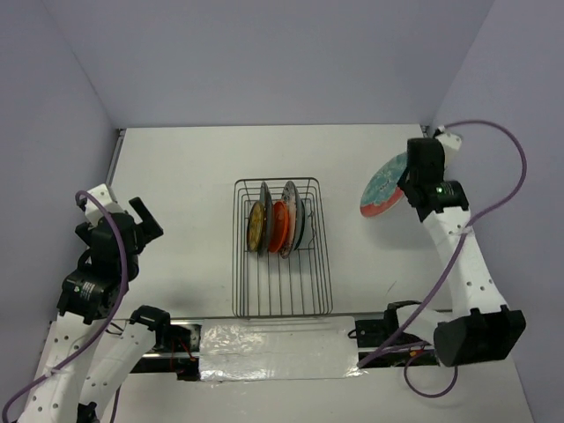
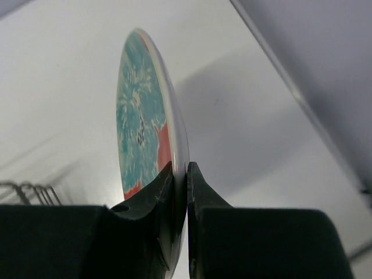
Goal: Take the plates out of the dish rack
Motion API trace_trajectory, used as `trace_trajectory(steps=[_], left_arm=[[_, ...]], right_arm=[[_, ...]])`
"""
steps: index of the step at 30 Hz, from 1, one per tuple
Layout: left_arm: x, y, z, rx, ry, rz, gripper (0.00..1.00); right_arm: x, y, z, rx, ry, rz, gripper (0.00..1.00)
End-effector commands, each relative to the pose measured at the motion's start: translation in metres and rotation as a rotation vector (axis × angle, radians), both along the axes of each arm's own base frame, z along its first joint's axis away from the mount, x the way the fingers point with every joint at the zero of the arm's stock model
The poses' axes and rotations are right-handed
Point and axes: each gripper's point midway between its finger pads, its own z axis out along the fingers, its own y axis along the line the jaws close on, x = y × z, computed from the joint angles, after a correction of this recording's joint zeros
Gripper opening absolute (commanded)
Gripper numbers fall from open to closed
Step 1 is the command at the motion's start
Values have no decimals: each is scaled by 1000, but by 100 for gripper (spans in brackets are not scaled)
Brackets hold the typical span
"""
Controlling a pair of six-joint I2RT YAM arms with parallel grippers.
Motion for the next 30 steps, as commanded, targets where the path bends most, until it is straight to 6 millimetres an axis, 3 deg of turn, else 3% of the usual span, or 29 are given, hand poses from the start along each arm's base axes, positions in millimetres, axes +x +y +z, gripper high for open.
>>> trace_trajectory(steps=[1,2,3,5,6,8,14,17,20,21,24,25,26,29,30], left_arm=[[5,-5,9,-6,-48,-29,100],[4,-5,11,-5,-55,-33,100],[5,-7,11,-8,-57,-40,99],[4,-7,12,-9,-62,-43,99],[3,-7,12,-10,-65,-46,100],[2,-7,14,-12,-74,-48,100],[2,-10,16,-15,-86,-65,100],[4,-11,14,-11,-73,-67,100],[4,-10,13,-10,-69,-65,100],[4,-11,12,-10,-67,-68,99],[4,-11,14,-12,-75,-68,100],[4,-11,14,-11,-73,-70,100],[4,-11,13,-11,-71,-70,100],[5,-11,13,-10,-68,-70,100],[5,-11,12,-10,-67,-70,100]], right_arm=[[57,23,22,355,-440,104,0],[59,25,15,398,-459,113,0],[58,7,-15,470,-439,65,0],[70,1,-16,522,-544,95,0],[70,-3,-36,560,-528,96,0],[77,-11,-50,561,-527,79,0],[72,-44,-87,532,-526,-27,1],[73,-49,-129,611,-475,-47,20],[76,-49,-146,670,-456,-24,32],[77,-48,-160,704,-428,-32,34],[79,-44,-163,724,-441,4,42],[78,-43,-164,725,-437,8,48],[77,-40,-165,730,-430,15,64],[71,-36,-167,719,-380,16,79],[61,-35,-181,708,-303,-39,82]])
